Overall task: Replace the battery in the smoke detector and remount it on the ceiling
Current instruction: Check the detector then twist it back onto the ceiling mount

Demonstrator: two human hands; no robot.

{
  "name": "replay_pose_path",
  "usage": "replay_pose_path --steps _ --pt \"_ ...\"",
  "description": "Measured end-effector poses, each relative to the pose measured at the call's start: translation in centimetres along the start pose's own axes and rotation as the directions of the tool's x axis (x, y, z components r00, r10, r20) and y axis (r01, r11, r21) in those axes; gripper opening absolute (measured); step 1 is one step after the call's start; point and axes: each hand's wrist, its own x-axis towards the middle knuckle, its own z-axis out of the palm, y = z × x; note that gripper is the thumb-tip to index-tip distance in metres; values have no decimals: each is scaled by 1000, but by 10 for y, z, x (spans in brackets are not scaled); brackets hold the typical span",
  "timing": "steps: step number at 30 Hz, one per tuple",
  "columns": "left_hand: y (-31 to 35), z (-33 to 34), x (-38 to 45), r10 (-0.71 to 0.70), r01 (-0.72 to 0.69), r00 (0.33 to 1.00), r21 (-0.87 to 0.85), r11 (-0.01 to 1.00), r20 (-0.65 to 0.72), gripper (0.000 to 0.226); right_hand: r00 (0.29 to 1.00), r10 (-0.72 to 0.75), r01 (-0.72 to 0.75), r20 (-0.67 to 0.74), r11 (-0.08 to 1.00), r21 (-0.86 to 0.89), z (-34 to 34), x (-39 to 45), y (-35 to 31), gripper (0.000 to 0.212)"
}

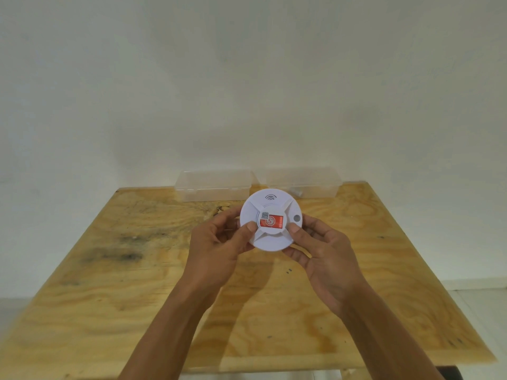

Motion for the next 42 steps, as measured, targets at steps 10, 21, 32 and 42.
replay_pose_path --steps 10,21,32,42 --pt "1 1 2 2 -2 1000 3 1000 0 31 1000 -9 9 -5 1000 0 1 -1 -3 28" --pt "2 1 3 10 -10 1000 12 1000 -4 31 1000 -10 10 -5 1000 -6 1 -1 -5 30" --pt "6 2 -2 14 -14 1000 29 999 1 30 1000 -8 8 3 1000 -10 1 -5 -8 27" --pt "17 4 -11 31 -31 1000 15 999 -3 25 999 -22 23 26 999 -32 5 -14 -18 29"
